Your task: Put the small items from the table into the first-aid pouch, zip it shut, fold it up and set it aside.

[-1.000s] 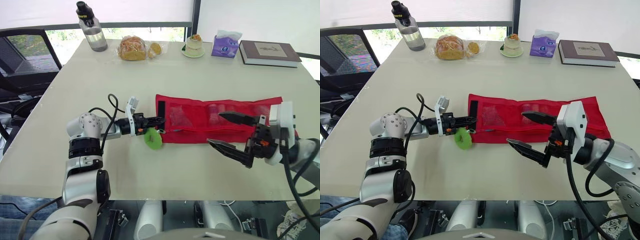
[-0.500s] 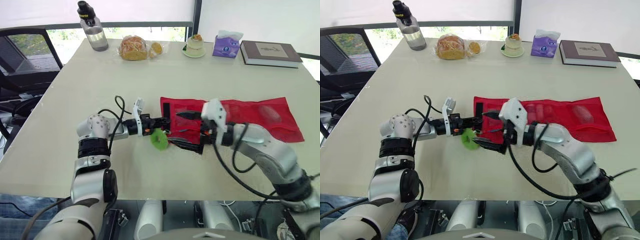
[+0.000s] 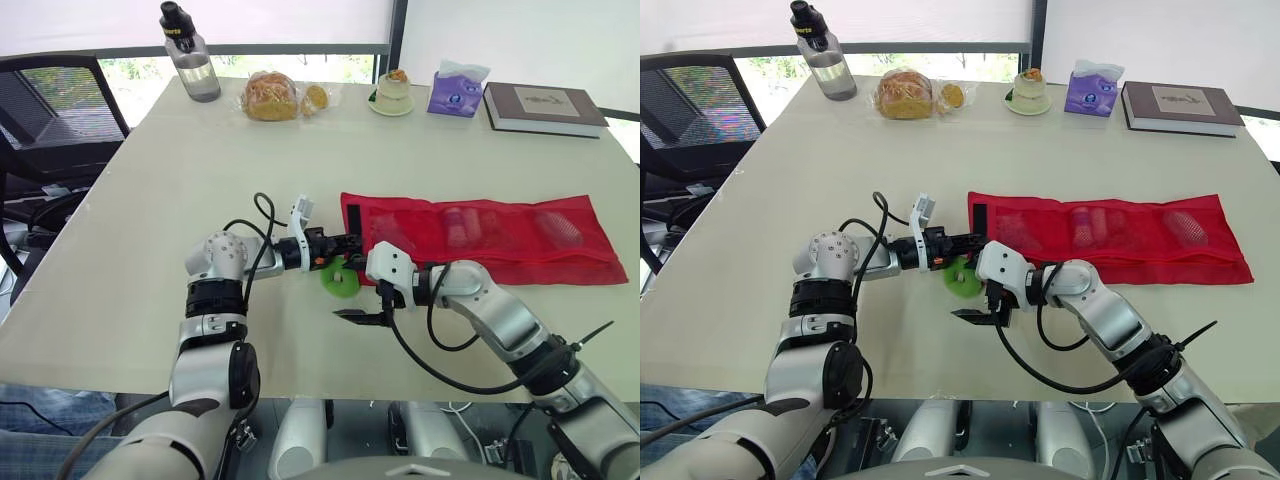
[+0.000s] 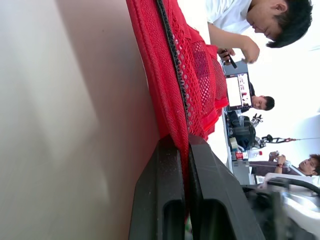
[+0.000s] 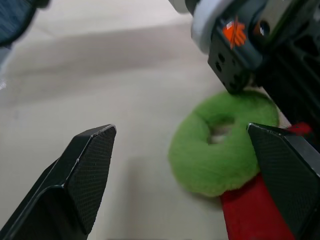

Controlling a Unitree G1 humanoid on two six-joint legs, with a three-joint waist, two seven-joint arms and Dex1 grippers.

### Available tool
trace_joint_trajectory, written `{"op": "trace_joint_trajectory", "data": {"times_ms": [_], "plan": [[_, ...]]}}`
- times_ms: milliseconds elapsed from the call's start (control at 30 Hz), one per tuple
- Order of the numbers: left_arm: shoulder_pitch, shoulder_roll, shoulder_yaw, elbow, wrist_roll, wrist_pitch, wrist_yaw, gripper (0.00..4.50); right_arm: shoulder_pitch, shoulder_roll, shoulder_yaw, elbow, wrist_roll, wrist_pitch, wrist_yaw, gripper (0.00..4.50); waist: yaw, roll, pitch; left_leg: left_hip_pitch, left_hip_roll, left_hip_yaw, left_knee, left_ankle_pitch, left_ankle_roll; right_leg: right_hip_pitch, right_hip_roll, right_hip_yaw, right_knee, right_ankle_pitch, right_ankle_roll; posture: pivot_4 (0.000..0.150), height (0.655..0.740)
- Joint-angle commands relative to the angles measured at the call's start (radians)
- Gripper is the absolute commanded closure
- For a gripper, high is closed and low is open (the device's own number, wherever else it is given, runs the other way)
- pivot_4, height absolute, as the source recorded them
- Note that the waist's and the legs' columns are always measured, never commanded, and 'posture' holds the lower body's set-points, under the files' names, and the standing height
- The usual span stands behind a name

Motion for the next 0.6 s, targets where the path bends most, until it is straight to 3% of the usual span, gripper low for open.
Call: {"op": "trace_joint_trajectory", "data": {"times_ms": [33,133,267,500,600], "plan": [[0.002,-0.011,-0.027,-0.004,-0.007,0.0,-0.013,4.47,-0.011,0.012,0.005,0.037,-0.056,-0.015,-0.011,0.0,-0.001,0.0,0.0,0.0,0.0,0.0,0.0,0.0,0.0,0.0,0.0,0.0,0.0,0.0,0.0,0.15,0.74],[0.007,-0.006,-0.038,-0.005,-0.005,-0.005,-0.018,4.47,-0.011,0.019,0.006,0.059,-0.087,-0.046,0.001,0.0,0.0,0.0,0.0,0.0,0.0,0.0,0.0,0.0,0.0,0.0,0.0,0.0,0.0,0.0,0.0,0.15,0.74],[0.011,-0.003,-0.04,-0.006,-0.01,-0.005,-0.019,4.5,-0.012,0.032,-0.008,0.069,-0.106,-0.054,0.004,1.14,-0.001,0.0,0.0,0.001,0.0,0.0,0.0,0.0,0.0,0.001,0.0,0.0,0.0,0.0,0.0,0.15,0.74],[0.014,0.01,-0.039,-0.005,-0.01,-0.008,-0.027,4.5,-0.018,0.039,-0.042,0.098,-0.134,-0.088,0.004,4.35,-0.002,0.0,0.0,0.001,0.0,-0.001,0.0,0.0,0.0,0.001,0.0,0.0,0.0,0.0,0.0,0.15,0.74],[0.013,0.012,-0.034,-0.001,-0.009,-0.013,-0.027,4.5,-0.01,0.023,-0.054,0.097,-0.143,-0.097,0.011,4.44,-0.002,0.0,0.0,0.001,0.0,-0.001,0.0,0.0,0.0,0.001,0.0,0.0,0.0,0.0,0.0,0.15,0.74]]}}
